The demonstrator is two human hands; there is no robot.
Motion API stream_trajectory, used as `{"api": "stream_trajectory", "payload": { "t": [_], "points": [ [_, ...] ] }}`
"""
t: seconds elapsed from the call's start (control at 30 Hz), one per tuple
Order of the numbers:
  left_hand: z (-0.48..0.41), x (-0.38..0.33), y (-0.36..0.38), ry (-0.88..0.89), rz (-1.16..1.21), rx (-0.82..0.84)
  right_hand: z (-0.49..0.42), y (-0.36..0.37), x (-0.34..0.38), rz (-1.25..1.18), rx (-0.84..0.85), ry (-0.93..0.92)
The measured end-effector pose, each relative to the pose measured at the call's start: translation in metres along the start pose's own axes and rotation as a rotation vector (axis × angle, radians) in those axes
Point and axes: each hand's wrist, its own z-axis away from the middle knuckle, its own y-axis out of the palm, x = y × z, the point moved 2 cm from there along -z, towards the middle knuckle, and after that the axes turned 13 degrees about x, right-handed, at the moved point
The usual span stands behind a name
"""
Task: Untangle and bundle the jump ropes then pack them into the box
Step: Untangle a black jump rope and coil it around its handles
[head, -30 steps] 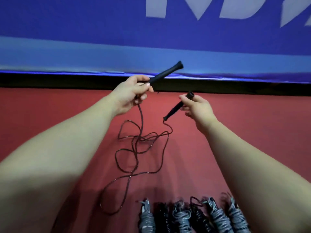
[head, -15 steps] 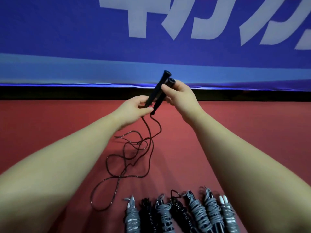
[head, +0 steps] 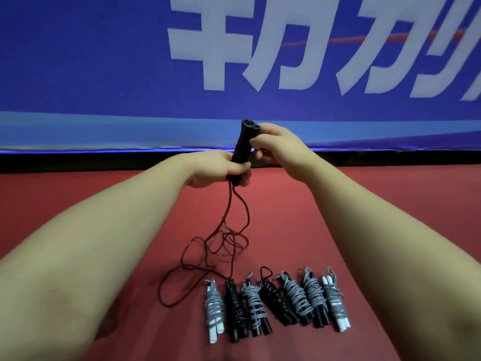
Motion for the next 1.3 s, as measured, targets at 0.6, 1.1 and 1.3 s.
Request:
{"api": "stream_trajectory", "payload": {
  "t": [0.6,1.1,1.3],
  "points": [
    [-0.023,0.036,0.004,0.007,0.219,0.016,-0.019,-0.009,-0.014,0.74,-0.028,-0.077],
    [-0.052,0.013,-0.009,0.247,0.407,-0.319,-0.002,0.029,-0.154,-0.437,0.013,0.261],
    [-0.05,-0.023,-0.021,0.319,0.606,-0.288,-0.006,0.052,-0.164,-0.089,0.099,0.425]
  ]
}}
